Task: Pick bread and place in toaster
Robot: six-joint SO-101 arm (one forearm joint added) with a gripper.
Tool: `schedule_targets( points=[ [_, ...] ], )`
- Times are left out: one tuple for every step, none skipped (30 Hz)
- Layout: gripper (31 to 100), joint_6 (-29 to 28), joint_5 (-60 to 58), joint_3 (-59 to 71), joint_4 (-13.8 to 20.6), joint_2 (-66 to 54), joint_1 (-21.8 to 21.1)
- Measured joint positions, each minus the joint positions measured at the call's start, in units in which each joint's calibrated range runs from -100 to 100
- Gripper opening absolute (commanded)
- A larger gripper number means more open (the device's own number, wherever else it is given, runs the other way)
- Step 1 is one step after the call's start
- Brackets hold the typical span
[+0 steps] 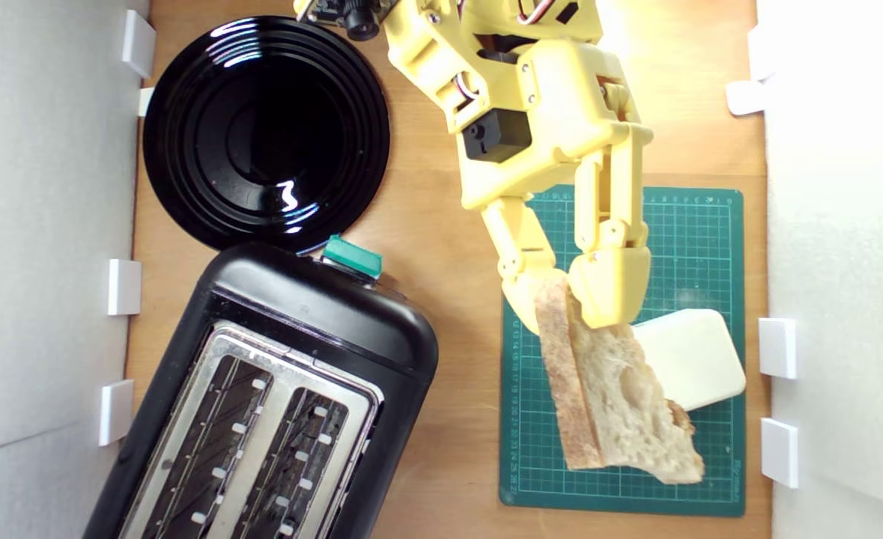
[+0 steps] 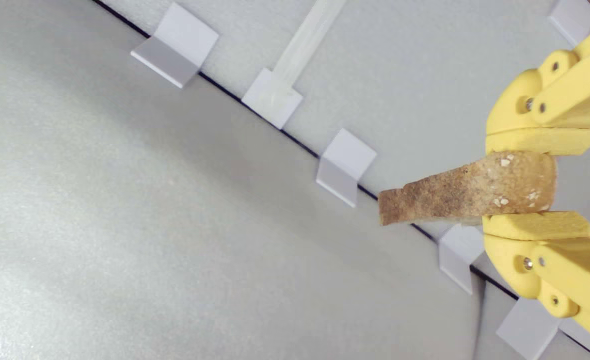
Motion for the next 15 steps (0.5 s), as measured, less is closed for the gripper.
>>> schedule_targets(
  points=[
    [56.7,0.6,0.8,0.0,0.0,-0.8,1.0],
    [56.7,1.2,1.7,0.0,0.0,-1.6,1.8],
    [56.7,1.8,2.5,0.0,0.0,-2.3,2.8],
    [56.7,2.6,3.4,0.0,0.0,-3.1,3.8],
    [56.7,3.8,4.5,0.0,0.0,-3.8,4.9],
    [56.7,4.2,5.0,0.0,0.1,-4.1,5.6],
    [56.7,5.0,6.2,0.0,1.2,-4.5,6.1],
    [56.7,5.7,7.4,0.0,2.7,-4.8,6.7],
    [56.7,6.1,8.2,-0.2,4.1,-4.8,6.9],
    [56.7,6.3,9.1,-0.6,5.6,-4.8,7.1],
    [56.7,6.5,9.8,-1.1,6.9,-4.8,7.1],
    [56.7,6.7,10.5,-1.8,8.0,-4.8,7.2],
    [56.7,6.8,10.8,-2.5,9.1,-4.8,7.6],
    [56.7,6.8,11.0,-3.1,10.0,-4.8,8.1],
    [56.7,6.9,11.1,-3.6,10.8,-4.9,8.8]
  ],
)
